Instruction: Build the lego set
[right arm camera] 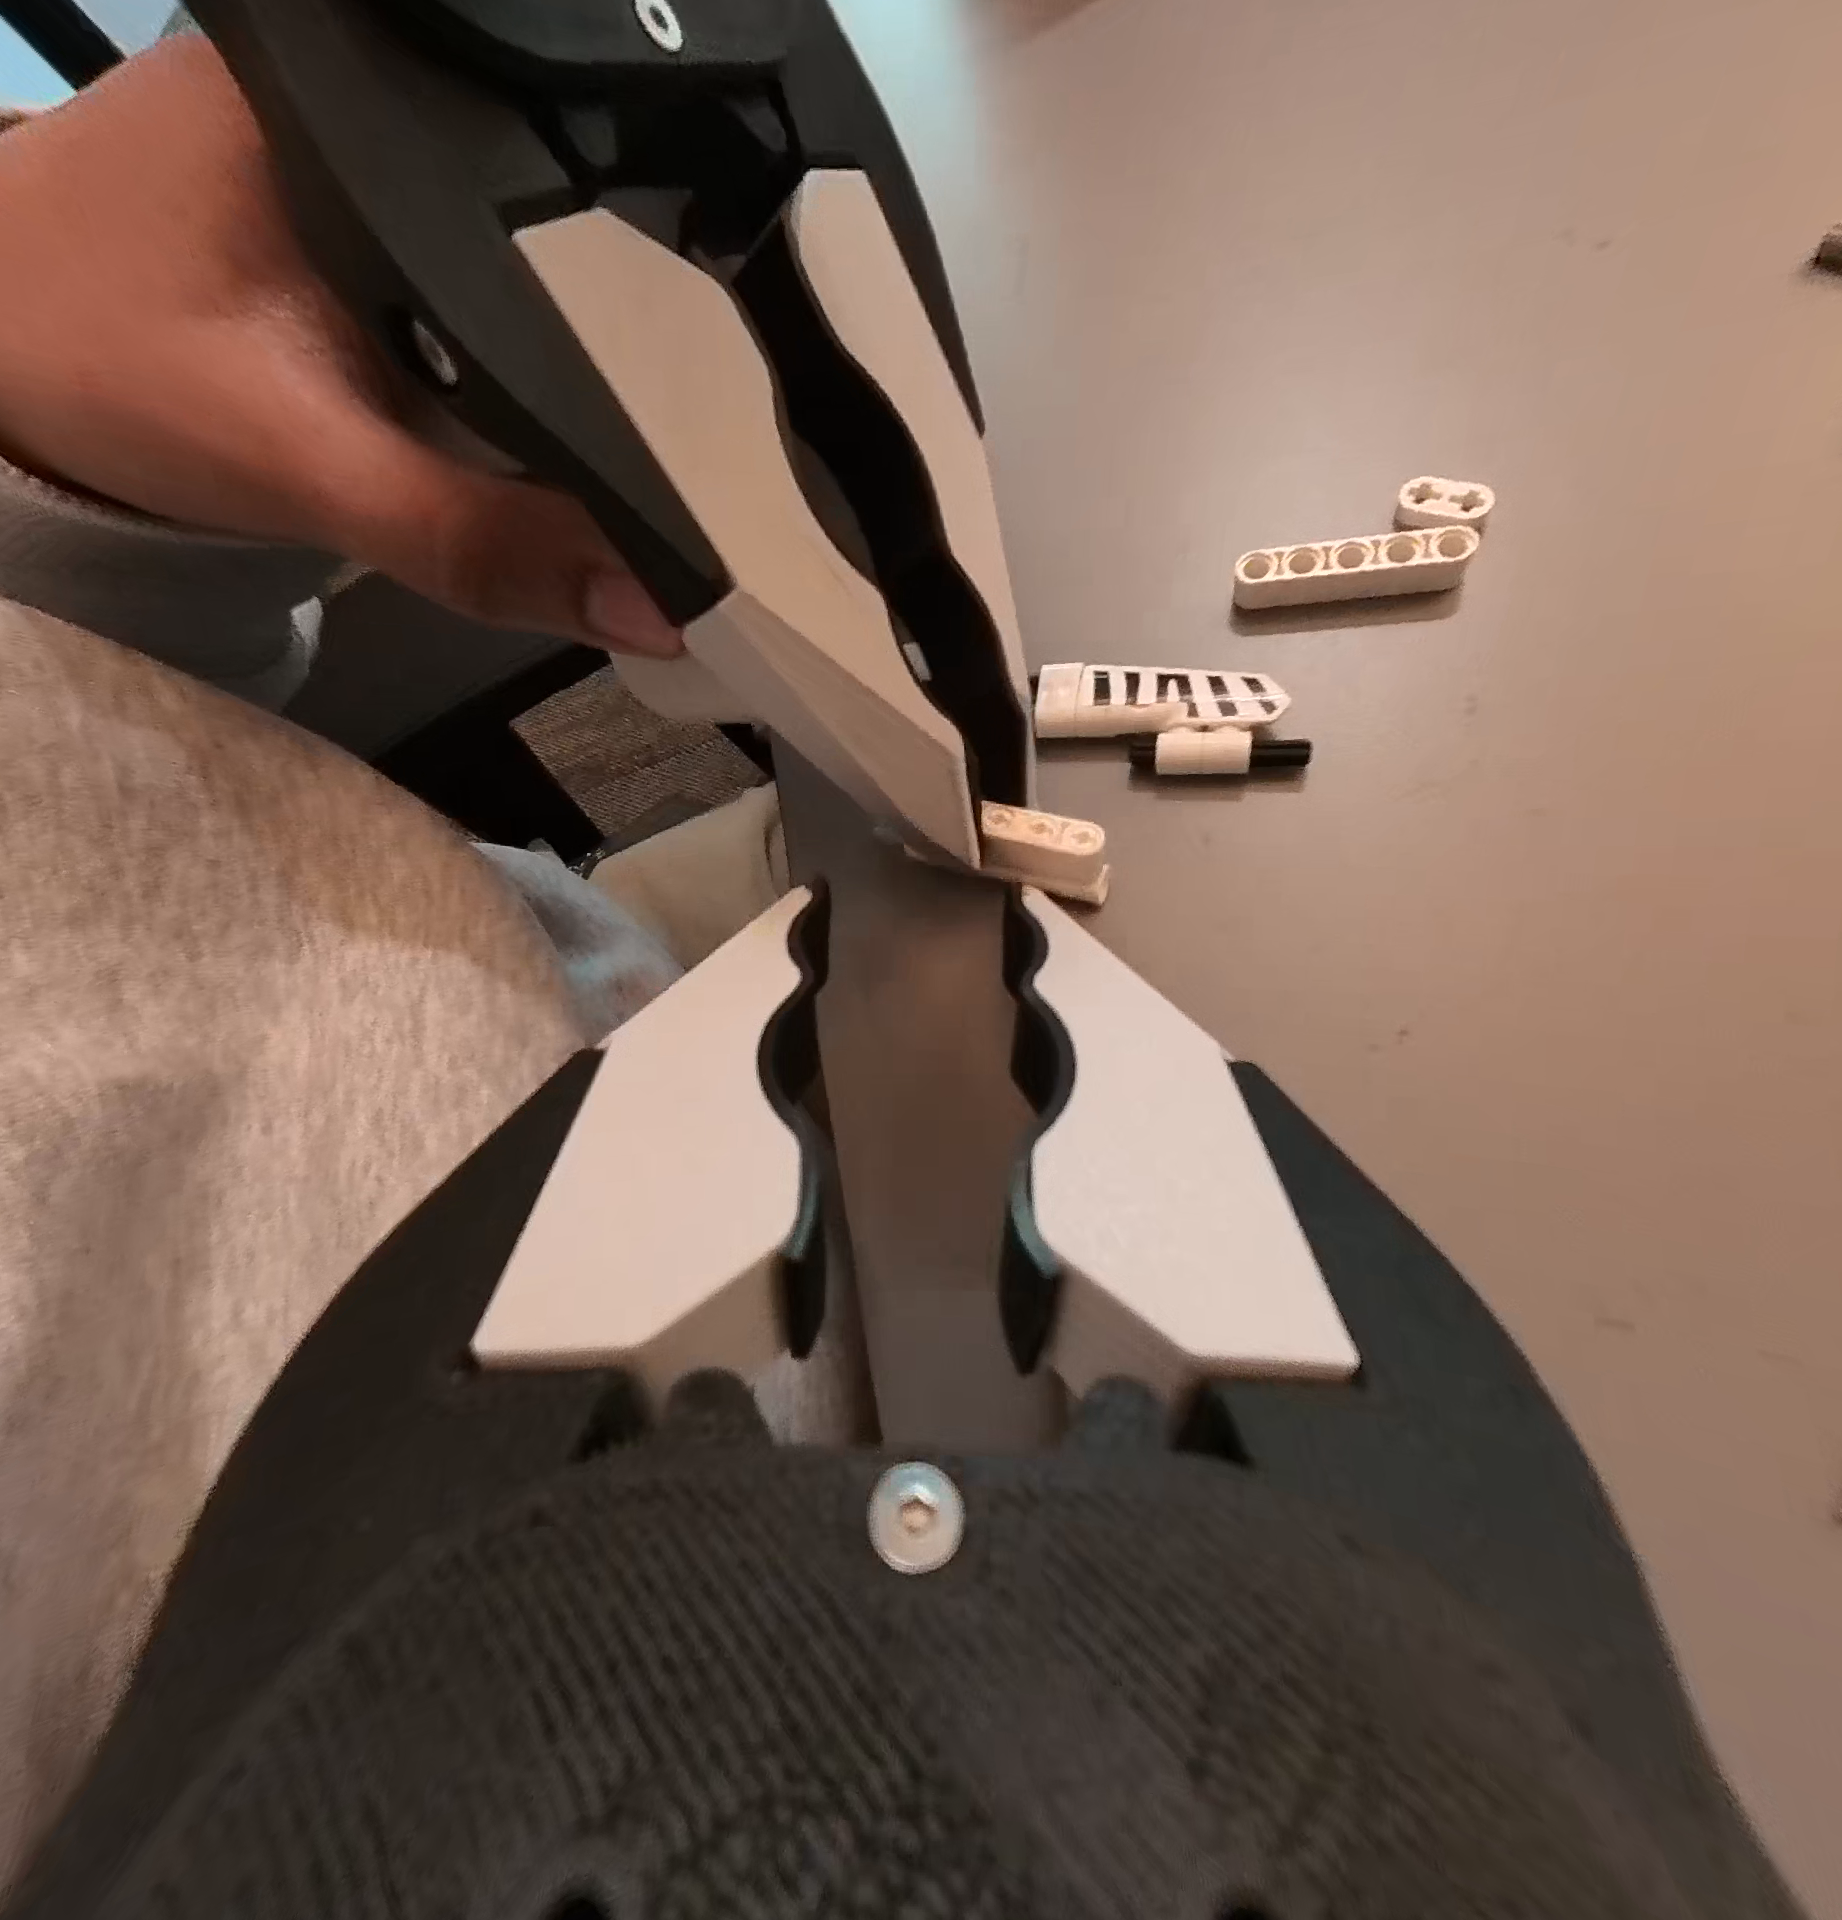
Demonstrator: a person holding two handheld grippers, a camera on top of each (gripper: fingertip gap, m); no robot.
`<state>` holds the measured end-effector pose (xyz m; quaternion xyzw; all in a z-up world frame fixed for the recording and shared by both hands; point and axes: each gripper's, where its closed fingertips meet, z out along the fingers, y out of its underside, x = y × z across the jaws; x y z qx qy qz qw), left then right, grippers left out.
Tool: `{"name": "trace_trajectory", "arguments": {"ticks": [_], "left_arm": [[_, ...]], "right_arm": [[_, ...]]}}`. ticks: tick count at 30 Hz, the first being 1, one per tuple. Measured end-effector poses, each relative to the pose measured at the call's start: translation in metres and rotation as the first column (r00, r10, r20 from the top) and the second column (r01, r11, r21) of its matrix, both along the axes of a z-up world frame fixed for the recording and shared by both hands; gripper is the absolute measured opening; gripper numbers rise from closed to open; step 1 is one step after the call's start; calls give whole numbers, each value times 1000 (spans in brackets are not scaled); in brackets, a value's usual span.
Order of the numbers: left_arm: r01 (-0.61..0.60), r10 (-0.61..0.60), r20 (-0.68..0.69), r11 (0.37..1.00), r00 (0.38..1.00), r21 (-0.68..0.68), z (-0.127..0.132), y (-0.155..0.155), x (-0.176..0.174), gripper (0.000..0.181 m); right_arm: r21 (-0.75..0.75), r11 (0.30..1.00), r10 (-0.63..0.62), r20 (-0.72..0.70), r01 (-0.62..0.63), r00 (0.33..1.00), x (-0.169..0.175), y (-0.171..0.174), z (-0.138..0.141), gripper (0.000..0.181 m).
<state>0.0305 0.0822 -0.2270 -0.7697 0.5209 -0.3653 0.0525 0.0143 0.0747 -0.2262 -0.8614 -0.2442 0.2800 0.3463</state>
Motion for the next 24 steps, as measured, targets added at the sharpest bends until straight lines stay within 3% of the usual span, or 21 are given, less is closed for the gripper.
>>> {"name": "trace_trajectory", "arguments": {"ticks": [12, 24], "left_arm": [[24, -26, 79, 999, 997, 22, 5, -9, 7, 14], [46, -44, 244, 999, 969, -3, 20, -15, 19, 13]], "right_arm": [[6, 998, -60, 2, 60, 998, 6, 0, 0, 35], [8, 990, -141, 23, 140, 990, 18, -2, 0, 38]]}}
